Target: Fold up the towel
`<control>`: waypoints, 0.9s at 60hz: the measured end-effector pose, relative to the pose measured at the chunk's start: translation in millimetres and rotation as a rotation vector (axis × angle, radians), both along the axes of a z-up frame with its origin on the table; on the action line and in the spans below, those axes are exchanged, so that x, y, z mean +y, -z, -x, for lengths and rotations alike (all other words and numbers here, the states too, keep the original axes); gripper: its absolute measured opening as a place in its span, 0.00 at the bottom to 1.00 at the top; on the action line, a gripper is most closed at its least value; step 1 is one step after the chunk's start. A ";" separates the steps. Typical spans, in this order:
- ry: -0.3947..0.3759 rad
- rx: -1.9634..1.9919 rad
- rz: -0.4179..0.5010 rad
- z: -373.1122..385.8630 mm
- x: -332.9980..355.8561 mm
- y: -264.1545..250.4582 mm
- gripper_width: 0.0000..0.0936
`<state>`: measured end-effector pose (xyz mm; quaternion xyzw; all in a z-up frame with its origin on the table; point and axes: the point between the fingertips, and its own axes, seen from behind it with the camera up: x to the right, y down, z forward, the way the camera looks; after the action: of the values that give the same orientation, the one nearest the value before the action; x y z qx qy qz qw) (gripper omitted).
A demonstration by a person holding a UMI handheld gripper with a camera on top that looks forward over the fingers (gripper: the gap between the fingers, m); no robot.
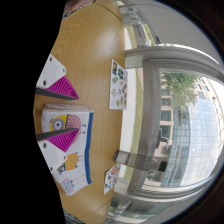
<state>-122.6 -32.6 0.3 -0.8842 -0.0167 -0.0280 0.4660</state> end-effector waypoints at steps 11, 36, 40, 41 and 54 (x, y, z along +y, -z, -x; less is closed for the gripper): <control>0.027 -0.052 0.020 -4.2 6.0 5.8 0.15; 0.018 0.211 0.005 -12.2 7.9 -33.9 0.03; 0.010 0.250 -0.027 -27.5 9.7 -58.5 0.03; 0.010 0.257 -0.033 -33.3 9.8 -63.8 0.03; 0.060 0.207 -0.094 -143.7 8.4 -92.6 0.03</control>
<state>21.1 -24.2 92.9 -0.8595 0.0594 0.0486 0.5053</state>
